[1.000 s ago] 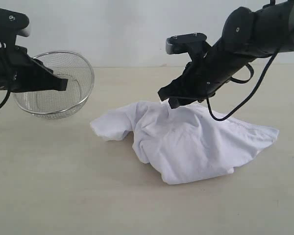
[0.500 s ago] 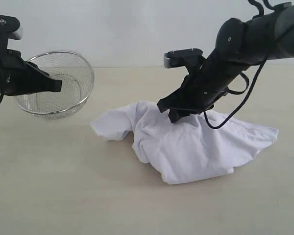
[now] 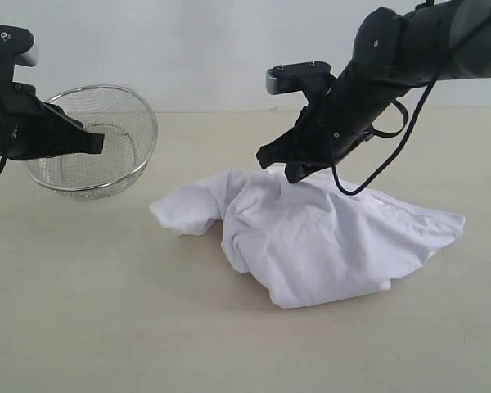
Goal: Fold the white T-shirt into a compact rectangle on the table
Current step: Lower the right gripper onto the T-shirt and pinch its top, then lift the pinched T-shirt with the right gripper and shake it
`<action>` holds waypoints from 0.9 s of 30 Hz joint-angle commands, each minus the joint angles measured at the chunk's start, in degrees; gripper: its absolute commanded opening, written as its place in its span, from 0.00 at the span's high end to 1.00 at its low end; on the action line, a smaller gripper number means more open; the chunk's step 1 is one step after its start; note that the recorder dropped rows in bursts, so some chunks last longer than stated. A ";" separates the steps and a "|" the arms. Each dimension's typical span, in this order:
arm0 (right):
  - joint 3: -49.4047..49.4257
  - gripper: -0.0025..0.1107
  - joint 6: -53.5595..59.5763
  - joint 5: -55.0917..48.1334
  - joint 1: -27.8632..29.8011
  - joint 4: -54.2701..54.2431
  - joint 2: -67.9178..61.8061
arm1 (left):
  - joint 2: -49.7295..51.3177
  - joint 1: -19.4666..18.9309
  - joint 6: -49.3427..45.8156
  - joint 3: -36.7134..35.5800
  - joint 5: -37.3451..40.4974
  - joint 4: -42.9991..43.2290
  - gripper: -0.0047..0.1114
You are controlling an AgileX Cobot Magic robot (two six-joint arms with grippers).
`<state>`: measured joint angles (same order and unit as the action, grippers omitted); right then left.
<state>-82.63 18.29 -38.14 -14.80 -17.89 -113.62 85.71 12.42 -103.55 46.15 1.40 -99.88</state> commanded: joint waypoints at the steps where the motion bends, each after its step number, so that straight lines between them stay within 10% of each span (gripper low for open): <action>1: -0.37 0.63 1.53 -3.01 -0.09 0.69 0.07 | -0.33 -0.19 0.73 -0.23 0.59 -0.07 0.92; 5: -0.27 0.32 -0.84 -3.43 -0.09 0.78 -0.38 | -0.33 -0.19 0.73 -0.23 0.59 -0.07 0.92; 12: -0.48 0.98 -0.73 0.41 -0.09 0.67 -4.12 | -0.33 -0.19 0.73 -0.23 0.59 -0.07 0.92; 27: -24.81 0.98 3.04 -10.64 -0.09 0.89 -3.92 | -0.33 -0.19 1.01 -0.23 0.58 -0.07 0.92</action>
<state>-104.34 20.74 -43.74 -14.80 -17.14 -117.86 85.71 12.42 -103.55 46.15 1.40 -99.88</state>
